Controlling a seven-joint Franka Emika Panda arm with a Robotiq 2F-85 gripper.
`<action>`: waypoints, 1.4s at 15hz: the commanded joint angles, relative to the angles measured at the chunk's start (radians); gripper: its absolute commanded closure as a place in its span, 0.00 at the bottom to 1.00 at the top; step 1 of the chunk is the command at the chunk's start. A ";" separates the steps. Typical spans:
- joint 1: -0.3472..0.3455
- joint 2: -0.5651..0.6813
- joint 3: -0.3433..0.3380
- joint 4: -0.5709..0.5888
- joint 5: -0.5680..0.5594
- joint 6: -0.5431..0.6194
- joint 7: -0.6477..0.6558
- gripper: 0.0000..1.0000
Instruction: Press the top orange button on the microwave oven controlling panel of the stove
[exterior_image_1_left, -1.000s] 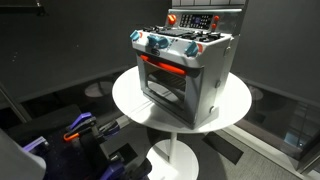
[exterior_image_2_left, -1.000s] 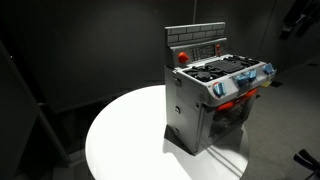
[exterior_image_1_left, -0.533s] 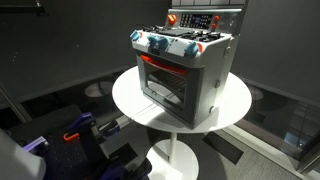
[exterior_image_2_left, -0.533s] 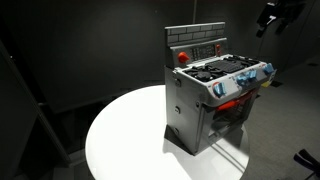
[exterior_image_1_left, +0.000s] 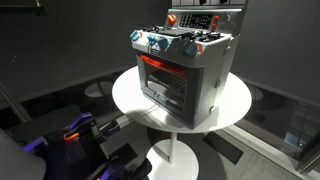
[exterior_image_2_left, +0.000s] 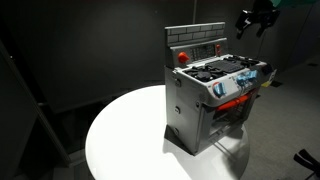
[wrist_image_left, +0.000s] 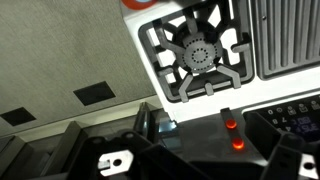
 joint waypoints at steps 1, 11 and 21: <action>0.021 0.086 -0.005 0.111 -0.039 -0.012 0.072 0.00; 0.077 0.250 -0.043 0.268 -0.037 -0.039 0.121 0.00; 0.101 0.322 -0.090 0.333 -0.031 -0.071 0.131 0.00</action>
